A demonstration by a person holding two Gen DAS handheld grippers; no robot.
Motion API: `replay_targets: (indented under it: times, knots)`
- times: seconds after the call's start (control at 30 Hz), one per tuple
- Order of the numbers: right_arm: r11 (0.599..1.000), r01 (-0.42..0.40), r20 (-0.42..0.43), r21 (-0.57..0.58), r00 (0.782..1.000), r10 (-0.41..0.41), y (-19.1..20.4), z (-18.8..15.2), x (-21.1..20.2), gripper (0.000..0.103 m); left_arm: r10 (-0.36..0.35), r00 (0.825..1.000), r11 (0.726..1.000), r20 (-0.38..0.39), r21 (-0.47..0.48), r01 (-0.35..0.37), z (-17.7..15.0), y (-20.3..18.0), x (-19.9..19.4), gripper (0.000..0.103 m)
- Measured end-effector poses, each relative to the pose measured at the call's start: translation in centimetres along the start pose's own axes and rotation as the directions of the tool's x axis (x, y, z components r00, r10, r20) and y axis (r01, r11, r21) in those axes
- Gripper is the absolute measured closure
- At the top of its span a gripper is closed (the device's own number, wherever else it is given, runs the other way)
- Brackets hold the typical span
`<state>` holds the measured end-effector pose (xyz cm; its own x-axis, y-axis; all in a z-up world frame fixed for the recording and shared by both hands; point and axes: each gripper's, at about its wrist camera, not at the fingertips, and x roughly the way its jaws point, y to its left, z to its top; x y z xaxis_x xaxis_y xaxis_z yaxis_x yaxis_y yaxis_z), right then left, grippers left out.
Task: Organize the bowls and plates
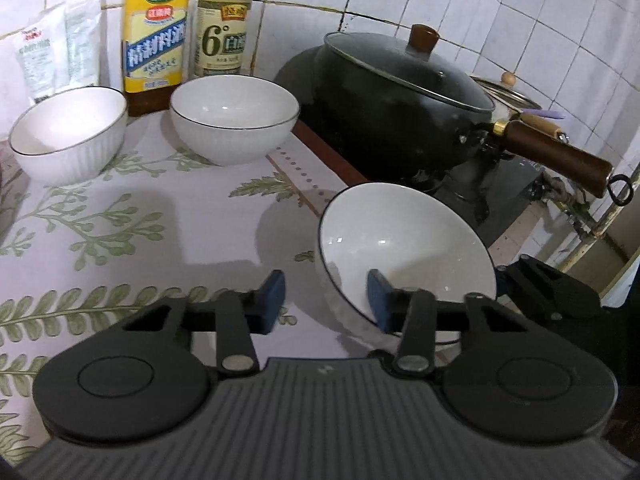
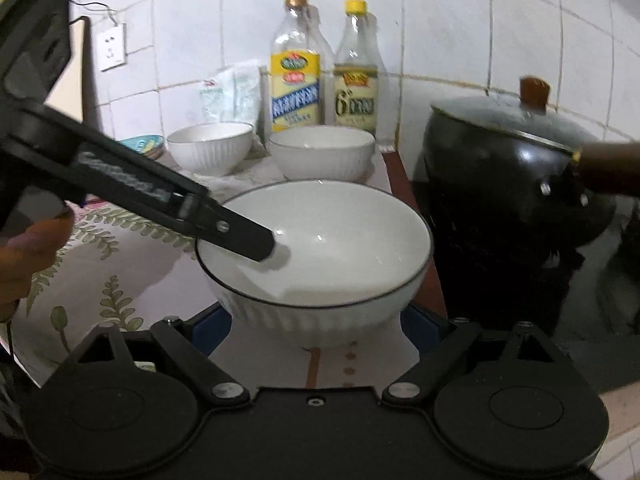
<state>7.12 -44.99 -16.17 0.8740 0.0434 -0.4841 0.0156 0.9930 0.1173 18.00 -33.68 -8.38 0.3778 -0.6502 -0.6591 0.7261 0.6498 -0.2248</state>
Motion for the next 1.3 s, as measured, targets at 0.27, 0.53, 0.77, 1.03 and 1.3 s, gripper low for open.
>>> replay_targets:
  times: [0.27,0.53,0.77,1.03,1.3]
  knots:
    - [1.0,0.007,0.034,-0.004,0.999,-0.006,0.0,-0.2,0.3,0.006,-0.007,1.0,1.0,-0.022,0.0,0.007,0.2,-0.7,0.5,0.075]
    - [0.999,-0.002,0.027,-0.034,1.0,0.003,0.7,0.1,0.0,0.008,0.012,1.0,1.0,-0.018,0.002,-0.012,-0.2,-0.3,-0.5,0.075]
    - [0.995,-0.009,0.042,-0.099,0.999,0.013,2.9,1.9,-1.1,0.008,0.041,0.999,0.999,0.003,0.011,-0.041,0.0,0.2,-3.6,0.076]
    - [0.983,-0.075,0.057,-0.167,0.995,0.085,5.7,4.5,-1.2,0.008,0.095,0.994,0.995,0.045,-0.022,-0.094,0.4,2.2,-7.8,0.076]
    - [0.964,-0.154,0.062,-0.217,0.983,0.171,8.3,6.0,0.3,0.008,0.166,0.983,0.984,0.076,-0.079,-0.16,0.1,5.4,-10.5,0.076]
